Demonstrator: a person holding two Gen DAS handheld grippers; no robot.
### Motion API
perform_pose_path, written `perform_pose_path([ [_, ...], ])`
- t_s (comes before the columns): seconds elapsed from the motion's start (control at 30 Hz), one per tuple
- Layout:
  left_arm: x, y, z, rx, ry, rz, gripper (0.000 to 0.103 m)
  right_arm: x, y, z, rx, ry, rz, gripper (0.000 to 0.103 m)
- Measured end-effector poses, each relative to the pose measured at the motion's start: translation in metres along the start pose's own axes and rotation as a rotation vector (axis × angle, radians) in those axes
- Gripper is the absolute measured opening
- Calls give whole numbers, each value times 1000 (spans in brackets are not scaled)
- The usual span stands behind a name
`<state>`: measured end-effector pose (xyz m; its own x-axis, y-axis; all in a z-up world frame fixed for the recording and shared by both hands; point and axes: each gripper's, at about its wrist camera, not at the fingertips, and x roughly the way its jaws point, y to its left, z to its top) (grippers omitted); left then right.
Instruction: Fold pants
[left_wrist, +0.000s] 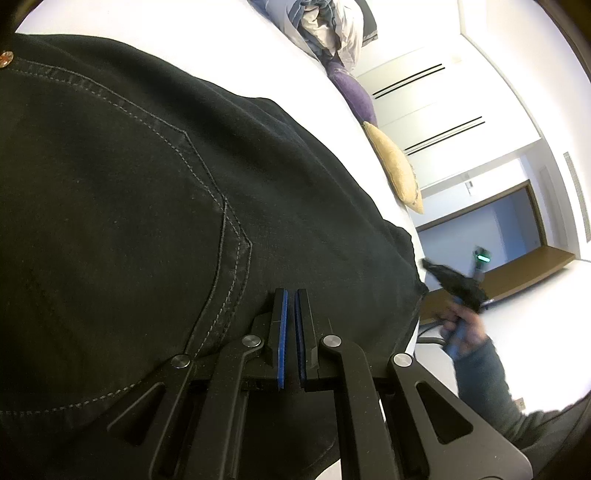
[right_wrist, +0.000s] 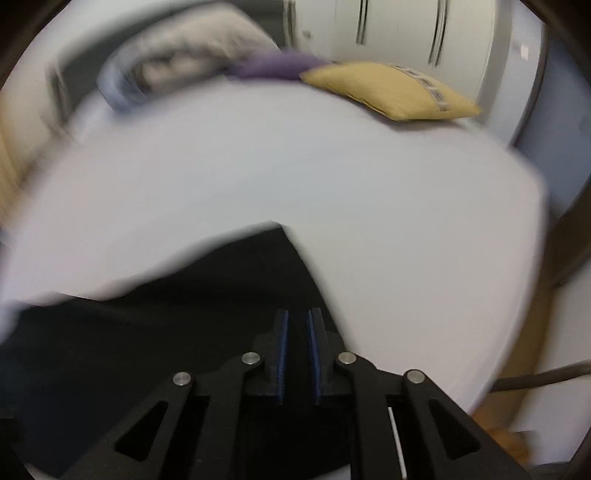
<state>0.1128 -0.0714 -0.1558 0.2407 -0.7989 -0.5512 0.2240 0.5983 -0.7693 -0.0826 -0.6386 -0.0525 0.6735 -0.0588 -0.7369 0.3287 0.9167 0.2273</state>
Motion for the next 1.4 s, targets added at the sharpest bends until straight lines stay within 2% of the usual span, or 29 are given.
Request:
perform_pose_path([
  [0.03, 0, -1, 0, 0, 0, 4, 5, -5, 9, -2, -16, -11, 72, 29],
  [0.07, 0, -2, 1, 1, 1, 11, 5, -14, 10, -10, -46, -7, 149, 37],
  [0.1, 0, -3, 1, 3, 3, 17, 5, -10, 20, -25, -82, 31, 194, 49],
  [0.13, 0, -6, 2, 5, 7, 33, 5, 0, 21, -36, -98, 78, 191, 52],
  [0.17, -1, -11, 3, 11, 11, 54, 5, 19, 15, -49, -94, 159, 145, 52],
  [0.2, -2, -19, 5, 23, 12, 74, 5, 34, -2, -54, -68, 194, 109, 41],
  [0.23, -4, -27, 7, 42, 8, 83, 5, 32, -10, -57, -51, 160, 95, 23],
  [0.27, -6, -34, 7, 59, 3, 78, 5, 29, -20, -57, -22, 146, 85, 0],
  [0.33, -9, -59, 15, 117, -25, 36, 5, 23, -37, -55, 29, 166, 72, 0],
  [0.47, 17, -88, 34, 173, 0, -8, 5, 22, -27, -44, -126, 238, -83, 0],
  [0.5, 29, -93, 36, 190, 20, -5, 5, 24, -34, -34, -103, 253, -112, 0],
  [0.57, 50, -97, 36, 208, 74, 8, 5, 9, -38, -40, 0, 259, -178, 0],
  [0.6, 58, -96, 36, 205, 98, 20, 5, -5, -46, -38, 121, 233, -129, 10],
  [0.63, 69, -92, 31, 194, 136, 44, 5, -16, -49, -38, 207, 199, -20, 15],
  [0.67, 78, -85, 27, 177, 172, 60, 5, -25, -50, -42, 302, 174, 157, 17],
  [0.7, 83, -74, 20, 147, 192, 47, 5, -27, -49, -47, 363, 181, 277, 25],
  [0.73, 79, -63, 14, 99, 151, -16, 5, -25, -44, -53, 405, 199, 367, 29],
  [0.8, 75, -55, 10, 51, 156, -56, 5, -15, -27, -73, 469, 244, 516, 29],
  [0.83, 76, -57, 12, 52, 168, -52, 5, -8, -23, -78, 496, 261, 548, 29],
  [0.9, 78, -59, 15, 63, 179, -43, 5, 12, -12, -97, 568, 319, 586, 29],
  [0.97, 79, -60, 17, 66, 180, -44, 5, 31, -12, -99, 612, 353, 581, 29],
  [1.1, 76, -59, 13, 66, 177, -50, 5, 55, -14, -109, 655, 375, 585, 29],
  [1.23, 77, -61, 17, 66, 173, -50, 5, 49, 3, -115, 672, 395, 563, 29],
  [1.4, 84, -61, 2, 67, 168, -49, 5, 37, -12, -119, 709, 412, 544, 29],
])
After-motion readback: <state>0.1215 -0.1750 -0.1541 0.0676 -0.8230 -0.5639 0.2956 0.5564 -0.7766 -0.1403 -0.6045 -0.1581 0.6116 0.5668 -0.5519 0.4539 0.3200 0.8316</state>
